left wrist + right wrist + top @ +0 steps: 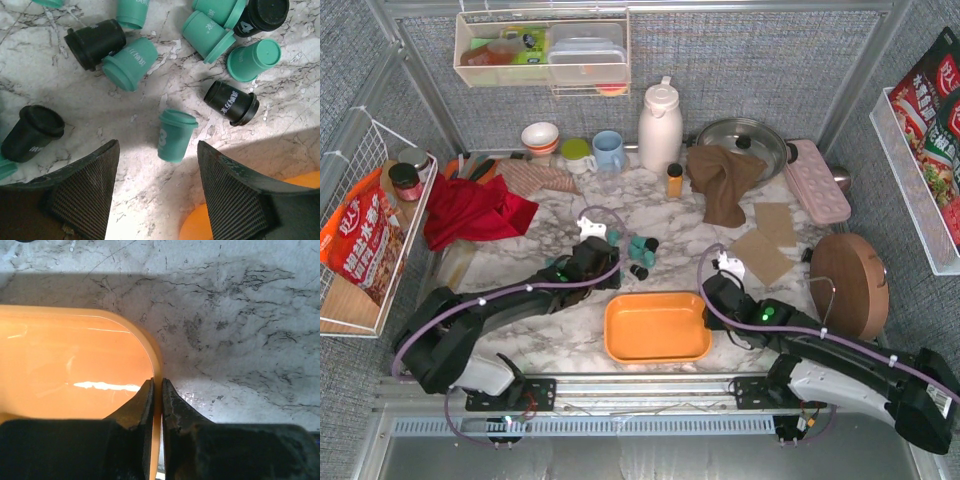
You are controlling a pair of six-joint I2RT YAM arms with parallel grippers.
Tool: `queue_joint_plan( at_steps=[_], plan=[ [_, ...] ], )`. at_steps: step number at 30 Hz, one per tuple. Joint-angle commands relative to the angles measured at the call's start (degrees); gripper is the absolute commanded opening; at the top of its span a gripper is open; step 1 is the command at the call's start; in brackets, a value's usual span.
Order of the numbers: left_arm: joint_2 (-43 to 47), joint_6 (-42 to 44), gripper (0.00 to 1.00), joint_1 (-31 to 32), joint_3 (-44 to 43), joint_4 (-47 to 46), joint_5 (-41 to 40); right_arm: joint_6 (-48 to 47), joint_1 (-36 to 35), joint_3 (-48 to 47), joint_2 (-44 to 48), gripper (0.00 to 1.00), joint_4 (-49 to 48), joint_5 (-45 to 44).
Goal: Mix the coffee capsules in the storage basket
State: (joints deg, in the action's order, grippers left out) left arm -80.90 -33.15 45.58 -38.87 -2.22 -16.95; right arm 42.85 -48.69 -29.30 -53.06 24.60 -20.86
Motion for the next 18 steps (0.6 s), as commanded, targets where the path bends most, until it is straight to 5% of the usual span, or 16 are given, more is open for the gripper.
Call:
queue_joint_plan(
  at_steps=[1,13,18],
  plan=[
    [-2.47,1.48,0.72,-0.31,-1.63,-1.15,2.96,4.17,-0.79,0.82,1.77,0.14,-1.53,-0.96],
    [-8.21,1.86,0.67,-0.77,-4.18,0.11,5.61,-2.6,-0.8,-4.0,1.62,0.55,5.07,-2.73],
    [-9.78,1.93,0.66,-0.93,-4.87,0.07,6.42,-6.53,-0.71,-7.15,1.03,0.63,7.8,-3.94]
  ],
)
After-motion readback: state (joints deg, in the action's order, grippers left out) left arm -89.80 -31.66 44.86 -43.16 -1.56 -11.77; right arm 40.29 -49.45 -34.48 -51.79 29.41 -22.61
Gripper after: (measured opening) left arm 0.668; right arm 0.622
